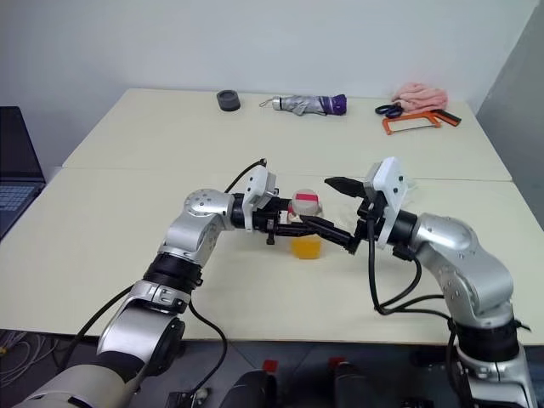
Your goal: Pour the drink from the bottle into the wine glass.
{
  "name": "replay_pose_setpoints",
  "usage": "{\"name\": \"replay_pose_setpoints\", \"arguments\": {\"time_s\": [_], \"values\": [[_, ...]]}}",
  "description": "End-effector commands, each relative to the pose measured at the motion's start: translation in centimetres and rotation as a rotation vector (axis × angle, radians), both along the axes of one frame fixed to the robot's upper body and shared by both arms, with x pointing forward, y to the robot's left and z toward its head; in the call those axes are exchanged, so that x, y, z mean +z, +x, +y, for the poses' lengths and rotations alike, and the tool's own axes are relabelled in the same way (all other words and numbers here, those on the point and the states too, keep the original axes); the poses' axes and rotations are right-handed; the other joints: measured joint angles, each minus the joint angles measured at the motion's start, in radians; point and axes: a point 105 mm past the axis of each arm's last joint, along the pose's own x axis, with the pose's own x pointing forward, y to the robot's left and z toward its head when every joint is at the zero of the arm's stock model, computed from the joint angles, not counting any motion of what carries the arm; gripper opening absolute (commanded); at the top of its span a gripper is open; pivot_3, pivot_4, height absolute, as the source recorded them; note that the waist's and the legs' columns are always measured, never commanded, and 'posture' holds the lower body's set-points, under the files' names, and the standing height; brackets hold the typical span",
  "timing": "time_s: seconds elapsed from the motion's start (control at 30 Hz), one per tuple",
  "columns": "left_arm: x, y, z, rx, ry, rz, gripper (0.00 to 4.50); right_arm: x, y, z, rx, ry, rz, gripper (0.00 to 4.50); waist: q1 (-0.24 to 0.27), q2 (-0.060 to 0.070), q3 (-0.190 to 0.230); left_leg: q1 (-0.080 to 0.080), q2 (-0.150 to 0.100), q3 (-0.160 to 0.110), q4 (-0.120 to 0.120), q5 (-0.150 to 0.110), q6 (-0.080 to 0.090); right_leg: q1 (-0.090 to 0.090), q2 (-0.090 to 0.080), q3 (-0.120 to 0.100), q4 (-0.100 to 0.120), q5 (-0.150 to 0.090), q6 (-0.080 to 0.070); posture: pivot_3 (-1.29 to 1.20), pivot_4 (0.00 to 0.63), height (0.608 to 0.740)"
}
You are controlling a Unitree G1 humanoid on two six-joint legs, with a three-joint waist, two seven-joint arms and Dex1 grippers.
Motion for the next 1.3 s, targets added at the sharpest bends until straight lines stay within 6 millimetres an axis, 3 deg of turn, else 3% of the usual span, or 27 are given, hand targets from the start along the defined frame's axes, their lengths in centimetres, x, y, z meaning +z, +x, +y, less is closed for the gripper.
{"name": "replay_pose_setpoints", "arguments": {"time_s": [0.03,0.27,0.67,0.77,0.97,1.1,1.2,1.3], "values": [[2.0,0.4,-0.5,0.003,-0.035,-0.069,1.81,0.7,-0.4,1.1,-0.174,0.020,-0.089,4.50,-0.003,0.000,0.000,0.000,0.000,0.000,0.000,0.000,0.000,0.000,0.000,0.000,0.000,0.000,0.000,0.00,0.150,0.740],[1.8,0.5,-1.0,-0.010,-0.033,-0.064,1.81,0.3,0.4,2.6,-0.412,0.088,-0.120,4.50,-0.002,0.000,0.000,0.001,-0.001,0.000,0.001,0.000,0.000,0.000,0.003,0.000,0.001,0.000,0.000,0.00,0.150,0.740],[1.8,0.5,-1.0,-0.015,-0.029,-0.067,1.81,-0.6,1.2,3.0,-0.469,0.123,-0.076,4.50,-0.002,0.000,0.000,0.001,-0.002,0.001,0.001,0.000,0.000,0.000,0.003,0.000,0.001,0.000,0.000,0.00,0.150,0.740],[1.7,0.5,-0.9,-0.013,-0.026,-0.067,1.81,-1.0,1.3,3.1,-0.462,0.114,-0.057,3.92,-0.003,0.000,0.000,0.001,-0.002,0.001,0.001,0.000,0.000,0.000,0.003,0.001,0.001,0.000,0.000,0.00,0.150,0.740],[1.7,0.5,-0.7,-0.011,-0.024,-0.068,1.81,-1.0,1.3,3.2,-0.450,0.119,-0.053,1.86,-0.003,0.000,0.000,0.001,-0.001,0.001,0.001,0.000,0.000,0.000,0.003,0.000,0.001,0.000,0.000,0.00,0.150,0.740],[1.6,0.4,-0.6,-0.016,-0.019,-0.065,1.81,-1.1,0.7,4.2,-0.349,0.115,-0.048,1.87,-0.003,0.000,0.000,0.001,-0.001,0.001,0.001,0.000,0.000,0.000,0.003,0.000,0.001,0.000,0.000,0.00,0.150,0.740],[1.7,0.1,-0.5,-0.038,-0.007,-0.057,1.81,-1.3,-0.7,5.5,-0.096,0.066,-0.059,1.87,-0.003,0.000,0.000,0.001,-0.002,0.001,0.001,0.000,0.000,0.000,0.003,0.000,0.001,0.000,0.000,0.00,0.150,0.740],[1.7,0.0,-0.2,-0.062,0.013,-0.058,1.81,-1.4,-0.8,5.0,0.139,-0.014,-0.036,1.87,-0.004,0.000,0.000,0.001,-0.002,0.001,0.001,0.000,0.000,0.000,0.003,0.000,0.001,0.000,0.000,0.00,0.150,0.740]]}}
